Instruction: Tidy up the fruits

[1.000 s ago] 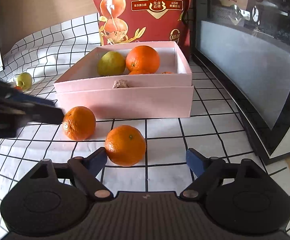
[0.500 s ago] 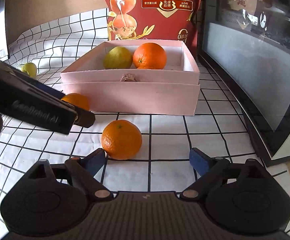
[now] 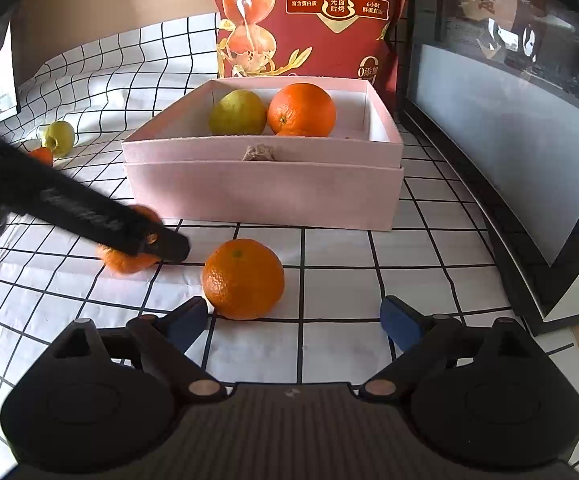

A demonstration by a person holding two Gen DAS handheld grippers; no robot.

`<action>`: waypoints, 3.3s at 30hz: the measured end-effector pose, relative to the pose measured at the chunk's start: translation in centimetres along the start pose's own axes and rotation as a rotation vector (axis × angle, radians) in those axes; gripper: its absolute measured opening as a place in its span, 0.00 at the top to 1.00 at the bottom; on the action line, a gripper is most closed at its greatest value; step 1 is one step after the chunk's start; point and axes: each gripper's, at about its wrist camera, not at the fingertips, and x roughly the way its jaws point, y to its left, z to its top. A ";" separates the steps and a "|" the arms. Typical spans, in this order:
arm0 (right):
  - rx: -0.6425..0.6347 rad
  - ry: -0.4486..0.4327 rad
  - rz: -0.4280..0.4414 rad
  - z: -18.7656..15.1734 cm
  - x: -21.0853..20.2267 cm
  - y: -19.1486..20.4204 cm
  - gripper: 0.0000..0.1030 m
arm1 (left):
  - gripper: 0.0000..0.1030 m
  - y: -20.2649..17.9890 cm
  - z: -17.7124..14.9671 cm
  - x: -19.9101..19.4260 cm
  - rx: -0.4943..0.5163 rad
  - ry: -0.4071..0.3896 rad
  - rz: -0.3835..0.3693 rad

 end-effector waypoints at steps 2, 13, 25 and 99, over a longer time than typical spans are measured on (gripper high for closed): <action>0.000 0.001 -0.004 0.0 0.0 0.0 0.09 | 0.48 0.1 -1.3 -0.9 -0.008 0.019 -0.022; -0.040 0.021 0.030 1.6 0.8 1.3 0.37 | 0.48 1.2 -4.8 -3.4 -0.061 0.051 -0.082; -0.083 0.077 0.060 3.0 0.0 2.4 0.59 | 0.48 2.4 -4.7 -3.5 -0.107 0.037 -0.092; -0.323 0.258 0.226 19.1 21.6 34.2 0.45 | 0.50 30.3 -11.4 -16.6 -0.609 -0.187 0.201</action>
